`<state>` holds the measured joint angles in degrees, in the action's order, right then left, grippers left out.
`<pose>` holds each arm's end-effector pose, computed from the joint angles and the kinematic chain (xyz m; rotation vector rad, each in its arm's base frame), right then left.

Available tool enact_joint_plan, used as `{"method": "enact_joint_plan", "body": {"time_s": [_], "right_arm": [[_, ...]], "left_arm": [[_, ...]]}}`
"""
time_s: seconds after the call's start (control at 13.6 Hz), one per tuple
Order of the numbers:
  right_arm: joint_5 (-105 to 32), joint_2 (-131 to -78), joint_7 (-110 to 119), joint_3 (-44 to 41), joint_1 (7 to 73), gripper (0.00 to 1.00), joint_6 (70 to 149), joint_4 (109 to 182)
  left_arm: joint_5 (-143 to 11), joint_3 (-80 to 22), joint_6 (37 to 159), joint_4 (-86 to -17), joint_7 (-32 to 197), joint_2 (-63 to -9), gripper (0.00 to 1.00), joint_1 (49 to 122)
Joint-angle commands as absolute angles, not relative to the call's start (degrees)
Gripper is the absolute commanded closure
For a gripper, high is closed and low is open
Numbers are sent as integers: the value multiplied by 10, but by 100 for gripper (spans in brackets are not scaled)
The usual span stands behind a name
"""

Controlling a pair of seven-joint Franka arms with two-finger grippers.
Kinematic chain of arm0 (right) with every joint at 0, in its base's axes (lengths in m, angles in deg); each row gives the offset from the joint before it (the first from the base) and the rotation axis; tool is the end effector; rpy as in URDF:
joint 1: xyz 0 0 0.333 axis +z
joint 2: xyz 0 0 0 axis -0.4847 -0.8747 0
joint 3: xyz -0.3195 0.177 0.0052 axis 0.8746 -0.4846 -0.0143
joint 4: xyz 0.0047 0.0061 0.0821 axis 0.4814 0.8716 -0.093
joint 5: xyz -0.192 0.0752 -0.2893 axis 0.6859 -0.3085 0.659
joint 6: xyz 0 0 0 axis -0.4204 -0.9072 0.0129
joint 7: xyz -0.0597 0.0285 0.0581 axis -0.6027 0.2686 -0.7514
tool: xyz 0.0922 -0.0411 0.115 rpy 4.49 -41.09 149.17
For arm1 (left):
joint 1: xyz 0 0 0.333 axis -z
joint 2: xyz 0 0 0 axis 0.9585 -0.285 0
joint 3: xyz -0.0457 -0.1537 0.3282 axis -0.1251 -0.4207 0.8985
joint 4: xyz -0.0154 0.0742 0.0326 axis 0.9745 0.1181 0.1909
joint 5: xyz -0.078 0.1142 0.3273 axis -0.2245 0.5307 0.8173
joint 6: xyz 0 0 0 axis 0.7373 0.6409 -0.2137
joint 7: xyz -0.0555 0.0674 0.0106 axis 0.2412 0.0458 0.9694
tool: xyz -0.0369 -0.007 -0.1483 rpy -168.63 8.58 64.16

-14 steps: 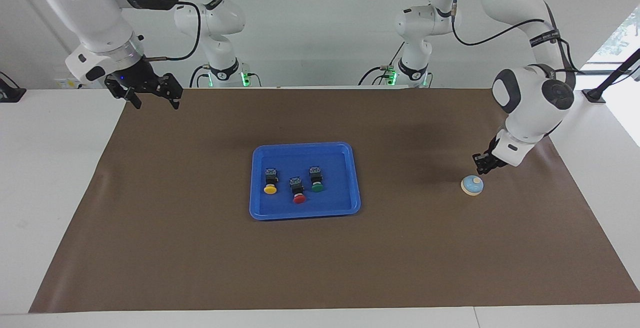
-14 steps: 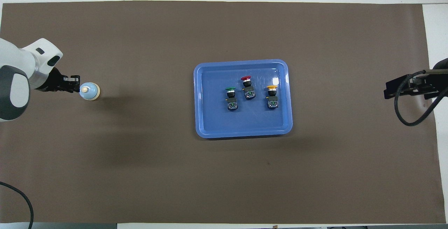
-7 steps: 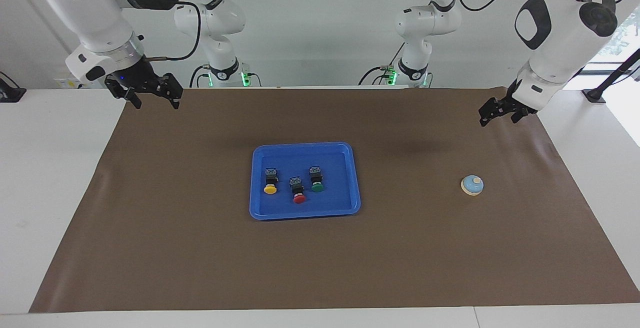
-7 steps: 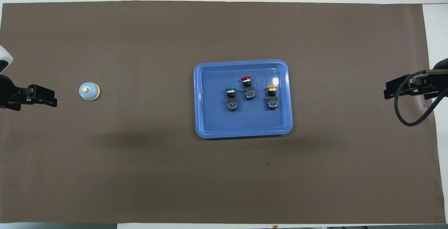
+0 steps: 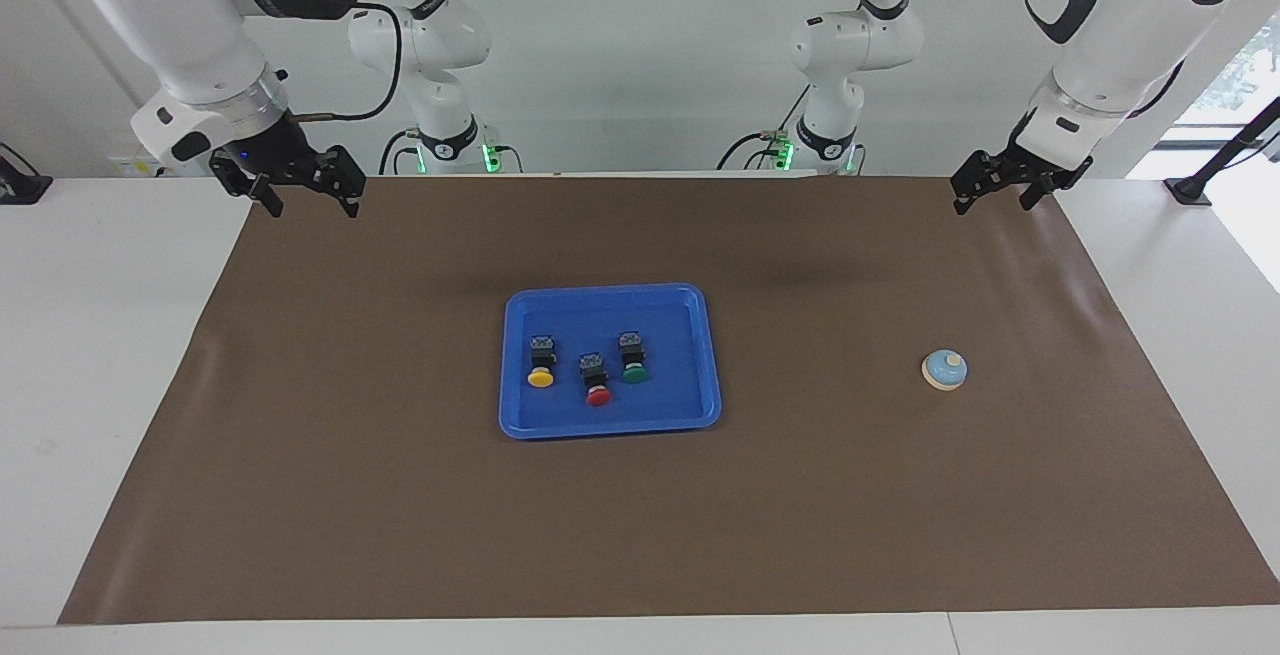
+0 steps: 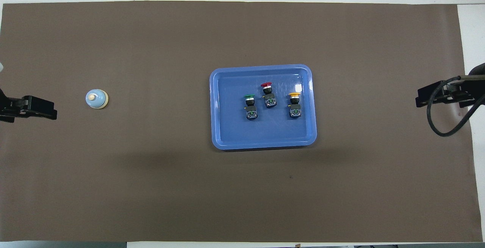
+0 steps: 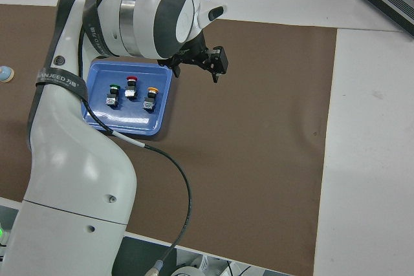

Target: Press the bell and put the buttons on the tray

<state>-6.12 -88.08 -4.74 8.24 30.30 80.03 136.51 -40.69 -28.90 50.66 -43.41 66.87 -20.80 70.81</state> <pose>0.4974 -0.0142 0.6023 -3.1354 0.0637 0.1541 0.4763 -0.0040 0.5934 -3.1263 0.0146 0.1247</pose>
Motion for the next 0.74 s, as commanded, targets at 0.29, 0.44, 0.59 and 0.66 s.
{"method": "enact_joint_plan", "body": {"time_s": [0.29, 0.44, 0.59, 0.66], "right_arm": [[-55, -874, -53, 80, 300, 0, 792, 1367], [-55, -874, -53, 80, 300, 0, 792, 1367], [-55, -874, -53, 80, 300, 0, 792, 1367], [-55, -874, -53, 80, 300, 0, 792, 1367]], "left_arm": [[-400, -282, 480, -377, 666, -263, 0, 719], [-403, -277, 471, -366, 664, -272, 0, 723], [-391, -276, 471, -364, 665, -271, 0, 753], [-388, -277, 470, -361, 665, -271, 0, 754]]}}
